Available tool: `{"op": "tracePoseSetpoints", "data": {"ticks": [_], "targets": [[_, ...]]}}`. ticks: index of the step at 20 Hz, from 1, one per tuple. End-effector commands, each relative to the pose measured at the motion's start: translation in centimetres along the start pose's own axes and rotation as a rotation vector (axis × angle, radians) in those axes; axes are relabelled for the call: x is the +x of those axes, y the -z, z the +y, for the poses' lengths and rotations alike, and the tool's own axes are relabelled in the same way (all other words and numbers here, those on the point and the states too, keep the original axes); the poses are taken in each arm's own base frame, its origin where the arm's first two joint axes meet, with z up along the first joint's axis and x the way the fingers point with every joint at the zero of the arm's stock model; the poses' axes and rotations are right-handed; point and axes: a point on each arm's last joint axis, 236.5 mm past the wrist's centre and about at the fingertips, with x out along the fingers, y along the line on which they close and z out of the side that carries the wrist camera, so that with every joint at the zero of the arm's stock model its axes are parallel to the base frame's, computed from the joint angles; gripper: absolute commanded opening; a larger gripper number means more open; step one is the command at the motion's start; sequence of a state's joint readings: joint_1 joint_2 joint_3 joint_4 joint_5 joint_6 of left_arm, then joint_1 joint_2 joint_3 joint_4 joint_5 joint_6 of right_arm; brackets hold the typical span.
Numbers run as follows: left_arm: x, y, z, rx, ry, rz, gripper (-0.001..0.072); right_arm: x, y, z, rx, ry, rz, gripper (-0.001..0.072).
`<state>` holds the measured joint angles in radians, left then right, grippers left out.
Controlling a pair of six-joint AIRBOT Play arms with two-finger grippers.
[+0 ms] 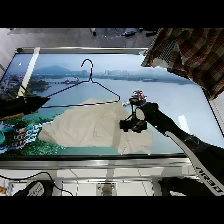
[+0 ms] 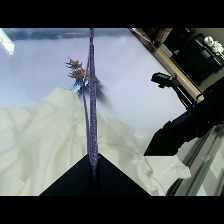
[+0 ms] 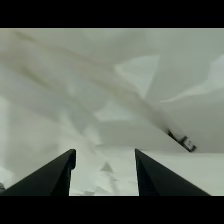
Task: Fold the clothes and pants, and hang the long-sleeved shirts on hangers.
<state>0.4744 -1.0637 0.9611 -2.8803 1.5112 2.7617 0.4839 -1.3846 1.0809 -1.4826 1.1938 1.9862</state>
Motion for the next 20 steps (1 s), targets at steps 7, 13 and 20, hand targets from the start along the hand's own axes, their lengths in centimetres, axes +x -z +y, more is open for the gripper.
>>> {"op": "tracePoseSetpoints", "data": {"ticks": [7, 13, 20], "targets": [[0.0, 0.0, 0.0, 0.003, -0.001, 0.000, 0.0034, 0.2, 1.8, -2.4, 0.173, -0.017, 0.151, 0.0463], [0.0, 0.0, 0.0, 0.003, 0.000, 0.000, 0.0034, 0.7, 1.7, -5.1, 0.309, -0.012, 0.207, 0.0473], [0.1, 0.0, 0.0, 0.003, 0.003, 0.001, 0.0034, -0.5, 0.4, -6.5, 0.462, -0.093, 0.191, 0.0510]]}}
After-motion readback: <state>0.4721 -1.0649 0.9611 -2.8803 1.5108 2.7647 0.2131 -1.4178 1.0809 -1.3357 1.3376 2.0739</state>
